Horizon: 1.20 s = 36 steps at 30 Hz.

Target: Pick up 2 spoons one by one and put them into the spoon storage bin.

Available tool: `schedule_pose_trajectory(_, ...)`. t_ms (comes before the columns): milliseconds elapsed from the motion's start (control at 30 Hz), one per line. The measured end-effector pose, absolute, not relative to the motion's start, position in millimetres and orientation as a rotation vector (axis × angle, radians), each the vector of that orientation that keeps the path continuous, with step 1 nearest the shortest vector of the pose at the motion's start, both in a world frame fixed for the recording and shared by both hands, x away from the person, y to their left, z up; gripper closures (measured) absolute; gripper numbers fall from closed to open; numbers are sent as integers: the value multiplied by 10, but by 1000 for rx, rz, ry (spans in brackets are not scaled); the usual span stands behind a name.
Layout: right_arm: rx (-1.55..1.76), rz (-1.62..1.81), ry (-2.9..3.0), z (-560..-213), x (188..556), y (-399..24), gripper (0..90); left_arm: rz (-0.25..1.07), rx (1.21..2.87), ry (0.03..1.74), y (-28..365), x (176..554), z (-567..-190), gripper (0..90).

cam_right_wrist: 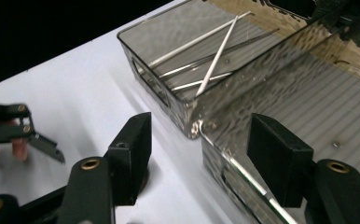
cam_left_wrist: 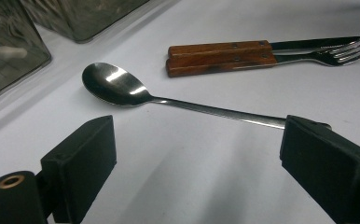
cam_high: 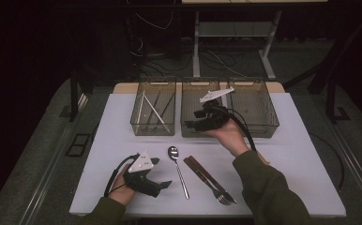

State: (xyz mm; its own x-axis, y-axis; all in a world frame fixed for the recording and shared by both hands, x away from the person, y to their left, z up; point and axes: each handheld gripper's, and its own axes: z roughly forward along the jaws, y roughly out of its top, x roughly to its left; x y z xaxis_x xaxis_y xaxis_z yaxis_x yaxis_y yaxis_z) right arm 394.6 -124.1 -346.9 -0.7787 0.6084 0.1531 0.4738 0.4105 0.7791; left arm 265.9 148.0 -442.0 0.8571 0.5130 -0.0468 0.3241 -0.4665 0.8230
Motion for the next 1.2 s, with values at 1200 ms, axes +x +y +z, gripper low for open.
schedule_pose_trajectory(1200, 1055, 1168, 2492, -3913, 3340, -2596, 375, 262, 2127, 600, 1508, 2665, -4425, 91)
